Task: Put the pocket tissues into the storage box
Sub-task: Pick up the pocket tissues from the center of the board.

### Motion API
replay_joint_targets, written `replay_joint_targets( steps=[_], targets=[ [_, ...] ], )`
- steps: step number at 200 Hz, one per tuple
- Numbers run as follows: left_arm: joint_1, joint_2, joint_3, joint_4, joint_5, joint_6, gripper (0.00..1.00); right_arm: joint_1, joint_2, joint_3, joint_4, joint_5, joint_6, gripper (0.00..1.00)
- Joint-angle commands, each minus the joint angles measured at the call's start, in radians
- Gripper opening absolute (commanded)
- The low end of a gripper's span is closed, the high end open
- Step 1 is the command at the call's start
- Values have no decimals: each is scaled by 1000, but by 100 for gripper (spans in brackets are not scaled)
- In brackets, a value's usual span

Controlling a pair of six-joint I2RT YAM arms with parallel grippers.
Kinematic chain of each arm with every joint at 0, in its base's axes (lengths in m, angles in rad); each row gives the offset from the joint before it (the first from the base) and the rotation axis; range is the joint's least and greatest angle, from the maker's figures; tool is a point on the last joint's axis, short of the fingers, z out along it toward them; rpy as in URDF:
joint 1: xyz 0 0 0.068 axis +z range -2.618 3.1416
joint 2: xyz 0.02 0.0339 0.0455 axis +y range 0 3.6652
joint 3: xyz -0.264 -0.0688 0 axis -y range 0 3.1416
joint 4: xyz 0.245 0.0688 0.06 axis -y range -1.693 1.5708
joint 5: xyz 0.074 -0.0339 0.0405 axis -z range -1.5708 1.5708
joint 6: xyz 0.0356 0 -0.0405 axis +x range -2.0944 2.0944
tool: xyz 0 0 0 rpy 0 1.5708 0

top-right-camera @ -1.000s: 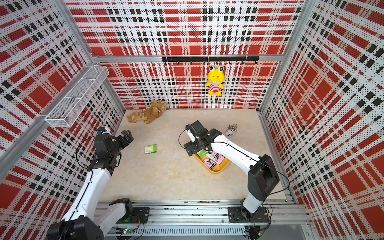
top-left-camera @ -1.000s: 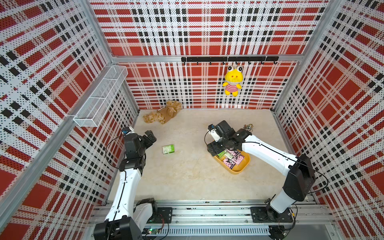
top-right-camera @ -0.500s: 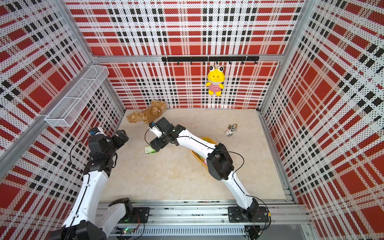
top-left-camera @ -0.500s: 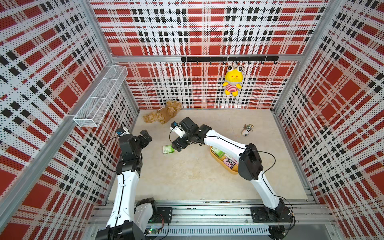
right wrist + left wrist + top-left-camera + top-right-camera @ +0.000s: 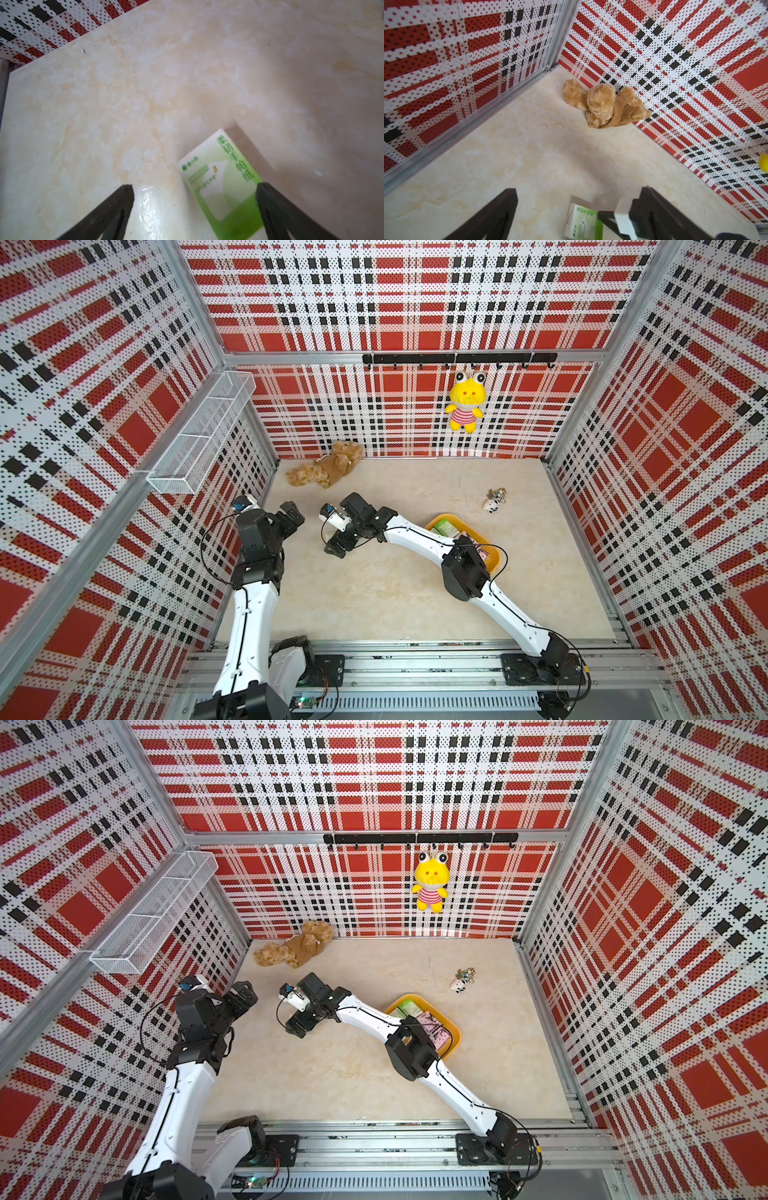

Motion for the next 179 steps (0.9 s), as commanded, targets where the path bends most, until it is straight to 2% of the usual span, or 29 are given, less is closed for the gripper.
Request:
replay_joint_targets(
  steps=[1, 38, 88, 116, 145, 165, 179],
  targets=[
    [6, -1, 5, 1, 0, 25, 99, 9, 21, 35, 57, 14, -9, 100],
    [7, 4, -11, 10, 8, 21, 99, 13, 42, 34, 24, 39, -30, 100],
    [7, 3, -5, 11, 11, 21, 99, 17, 35, 21, 23, 140, -53, 100],
    [7, 4, -4, 13, 10, 20, 99, 17, 37, 28, -11, 133, -42, 100],
    [7, 4, -5, 18, 15, 13, 99, 22, 10, -47, -52, 107, -26, 100],
    [7, 4, -1, 18, 19, 11, 99, 37, -39, -138, -13, 125, -39, 100],
    [7, 4, 5, 16, 23, 8, 99, 44, -49, -146, -9, 131, -41, 100]
  ],
)
